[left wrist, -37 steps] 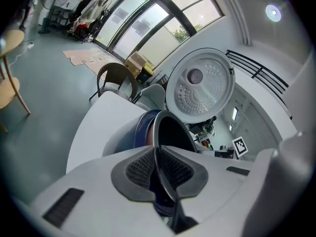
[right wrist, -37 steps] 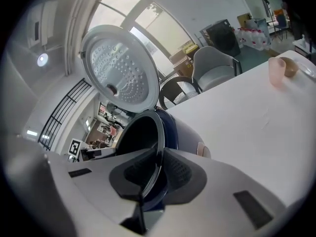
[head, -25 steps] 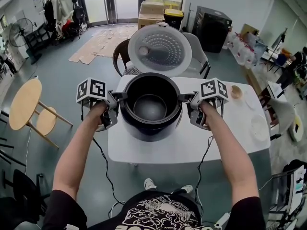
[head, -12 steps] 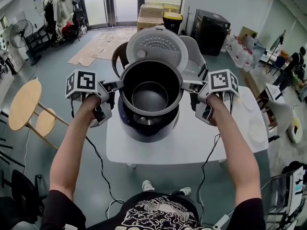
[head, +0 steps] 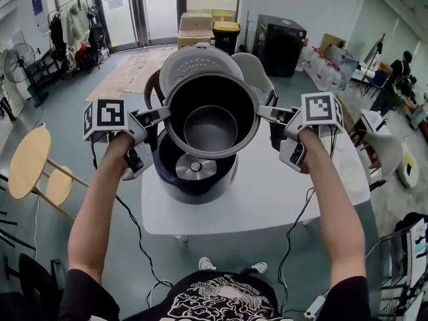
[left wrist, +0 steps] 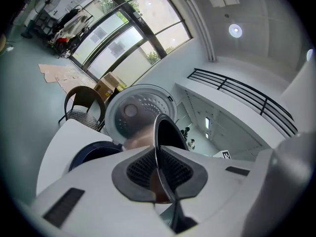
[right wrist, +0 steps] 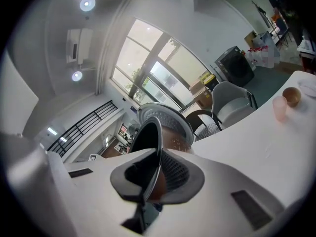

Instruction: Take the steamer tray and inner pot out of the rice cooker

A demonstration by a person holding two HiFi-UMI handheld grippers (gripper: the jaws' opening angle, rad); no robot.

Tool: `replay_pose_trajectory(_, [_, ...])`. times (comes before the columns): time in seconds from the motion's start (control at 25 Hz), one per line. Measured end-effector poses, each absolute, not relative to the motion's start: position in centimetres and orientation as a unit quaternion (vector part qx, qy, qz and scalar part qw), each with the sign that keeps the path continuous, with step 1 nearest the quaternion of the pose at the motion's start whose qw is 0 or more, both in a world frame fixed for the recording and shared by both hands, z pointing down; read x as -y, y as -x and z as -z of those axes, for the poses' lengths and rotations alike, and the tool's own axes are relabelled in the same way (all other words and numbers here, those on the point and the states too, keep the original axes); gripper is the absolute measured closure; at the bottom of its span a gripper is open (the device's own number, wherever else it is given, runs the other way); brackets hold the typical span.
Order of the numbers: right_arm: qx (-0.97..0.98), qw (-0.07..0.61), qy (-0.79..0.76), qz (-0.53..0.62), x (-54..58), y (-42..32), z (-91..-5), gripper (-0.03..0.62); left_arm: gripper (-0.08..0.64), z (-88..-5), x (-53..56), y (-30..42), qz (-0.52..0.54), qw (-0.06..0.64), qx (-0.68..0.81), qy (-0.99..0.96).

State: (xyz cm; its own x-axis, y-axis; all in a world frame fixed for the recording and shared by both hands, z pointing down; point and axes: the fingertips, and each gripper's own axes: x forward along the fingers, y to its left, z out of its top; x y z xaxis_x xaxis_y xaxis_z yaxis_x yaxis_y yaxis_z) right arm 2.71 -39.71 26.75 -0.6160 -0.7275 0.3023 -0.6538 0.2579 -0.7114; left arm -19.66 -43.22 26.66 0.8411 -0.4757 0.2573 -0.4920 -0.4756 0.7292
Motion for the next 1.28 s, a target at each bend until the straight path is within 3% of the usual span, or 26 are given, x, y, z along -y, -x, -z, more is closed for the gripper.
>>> replay_pose_trajectory(0.52, [-0.747,0.105,0.519,0.402,38.6,-4.1,-24.0,0.551,0.523,-24.2,47.0,17.0,-0.030,0.421,0.180,-0.889])
replay_pose_trajectory(0.92, [-0.711,0.133,0.567,0.395,39.4,-7.8,-26.6,0.550,0.523,-27.0,50.3,12.1,-0.053,0.420,0.124,-0.897])
replay_pose_trajectory(1.04, [-0.712,0.133,0.562,0.399,37.7,-13.1,-28.3,0.549,0.523,-28.4,48.3,7.0,-0.052,0.423,0.131,-0.895])
replay_pose_trajectory(1.28, [-0.743,0.120,0.509,0.417,32.2,-33.5,-29.9,0.551,0.523,-29.8,40.5,-12.4,-0.034,0.426,0.191,-0.884])
